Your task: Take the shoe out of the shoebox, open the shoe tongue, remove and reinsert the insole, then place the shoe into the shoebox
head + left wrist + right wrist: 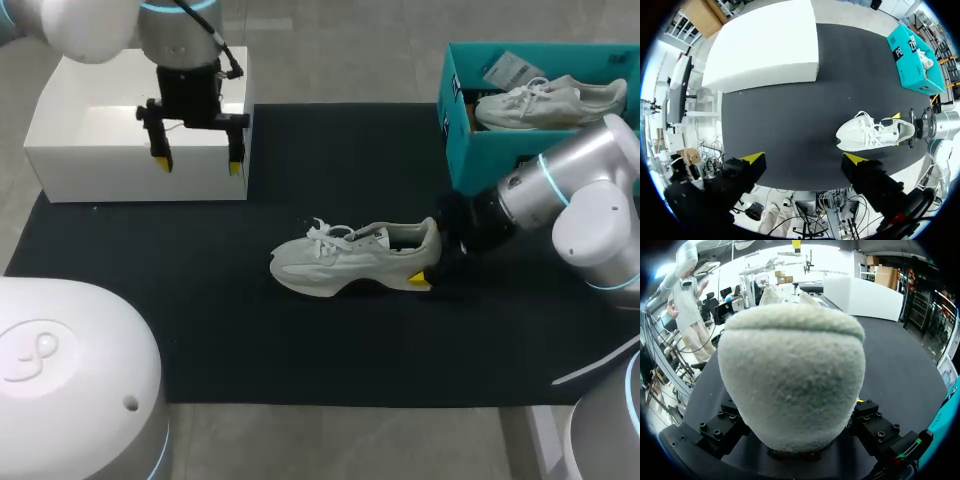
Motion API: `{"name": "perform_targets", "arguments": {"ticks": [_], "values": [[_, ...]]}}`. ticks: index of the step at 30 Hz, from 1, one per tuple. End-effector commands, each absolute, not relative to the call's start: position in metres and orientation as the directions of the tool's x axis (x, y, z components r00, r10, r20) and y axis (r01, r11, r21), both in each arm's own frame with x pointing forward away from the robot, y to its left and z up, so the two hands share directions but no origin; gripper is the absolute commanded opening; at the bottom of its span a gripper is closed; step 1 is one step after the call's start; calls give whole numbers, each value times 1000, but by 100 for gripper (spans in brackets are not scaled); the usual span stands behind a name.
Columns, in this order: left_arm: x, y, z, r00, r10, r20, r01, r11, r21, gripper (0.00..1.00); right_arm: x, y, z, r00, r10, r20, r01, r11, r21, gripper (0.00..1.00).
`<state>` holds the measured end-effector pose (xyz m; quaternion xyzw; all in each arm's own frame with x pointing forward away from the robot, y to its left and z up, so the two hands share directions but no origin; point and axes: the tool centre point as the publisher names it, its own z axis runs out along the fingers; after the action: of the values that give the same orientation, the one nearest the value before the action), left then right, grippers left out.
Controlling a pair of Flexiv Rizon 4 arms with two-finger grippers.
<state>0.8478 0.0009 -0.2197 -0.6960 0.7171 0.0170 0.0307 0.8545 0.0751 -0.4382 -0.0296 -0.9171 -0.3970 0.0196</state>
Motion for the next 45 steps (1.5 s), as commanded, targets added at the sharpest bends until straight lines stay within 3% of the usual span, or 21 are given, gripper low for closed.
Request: {"name": "perform_targets", "arguments": {"ticks": [1, 12, 31, 45], "values": [[835, -38, -231, -66, -993, -96, -995, 73, -74, 100, 857, 79, -444, -997, 39, 59, 70, 683, 727, 0], [829, -109, -252, -196, -977, -89, -975, 204, -92, 100, 857, 79, -444, -997, 39, 59, 70, 683, 727, 0], [837, -216, -300, -254, -962, -97, -962, 262, -78, 100, 857, 79, -444, -997, 39, 59, 70, 683, 727, 0], [850, -250, -332, -213, -976, -42, -971, 216, -99, 100, 857, 79, -444, -997, 39, 59, 70, 683, 727, 0]]}}
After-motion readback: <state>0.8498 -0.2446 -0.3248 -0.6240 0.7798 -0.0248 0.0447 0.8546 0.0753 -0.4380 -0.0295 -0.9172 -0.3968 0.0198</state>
